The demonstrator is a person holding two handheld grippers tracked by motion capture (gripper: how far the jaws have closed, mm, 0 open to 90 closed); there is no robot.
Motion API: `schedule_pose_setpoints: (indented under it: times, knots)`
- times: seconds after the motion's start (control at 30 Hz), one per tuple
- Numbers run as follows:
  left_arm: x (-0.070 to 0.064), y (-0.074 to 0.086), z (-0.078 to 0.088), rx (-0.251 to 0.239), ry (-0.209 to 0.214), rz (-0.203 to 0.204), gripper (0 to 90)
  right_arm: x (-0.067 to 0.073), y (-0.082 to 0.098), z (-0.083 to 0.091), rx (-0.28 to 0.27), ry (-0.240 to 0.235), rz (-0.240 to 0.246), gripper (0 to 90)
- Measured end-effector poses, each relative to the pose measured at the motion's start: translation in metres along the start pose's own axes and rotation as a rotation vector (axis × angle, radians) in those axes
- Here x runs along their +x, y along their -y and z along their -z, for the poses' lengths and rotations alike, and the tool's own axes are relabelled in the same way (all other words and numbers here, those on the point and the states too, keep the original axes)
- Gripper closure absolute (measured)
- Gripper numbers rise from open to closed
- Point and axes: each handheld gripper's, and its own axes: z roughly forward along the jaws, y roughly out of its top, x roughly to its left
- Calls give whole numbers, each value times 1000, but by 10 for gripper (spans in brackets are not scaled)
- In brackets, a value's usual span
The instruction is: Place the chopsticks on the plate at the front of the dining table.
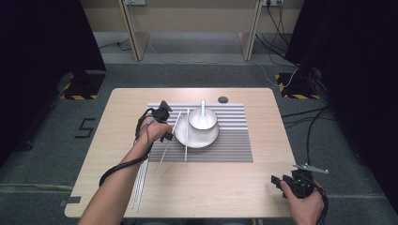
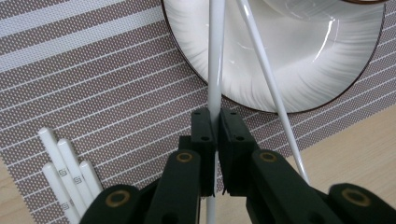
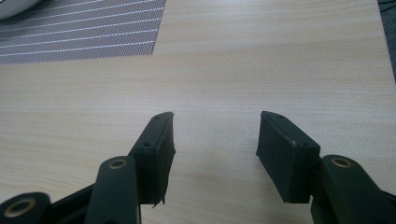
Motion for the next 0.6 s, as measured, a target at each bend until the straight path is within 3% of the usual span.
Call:
schedule_pose_setpoints:
  times: [0.6]
  knots:
    - [2, -9, -5, -46, 27, 40, 849, -2, 0, -1, 2, -2, 1, 463]
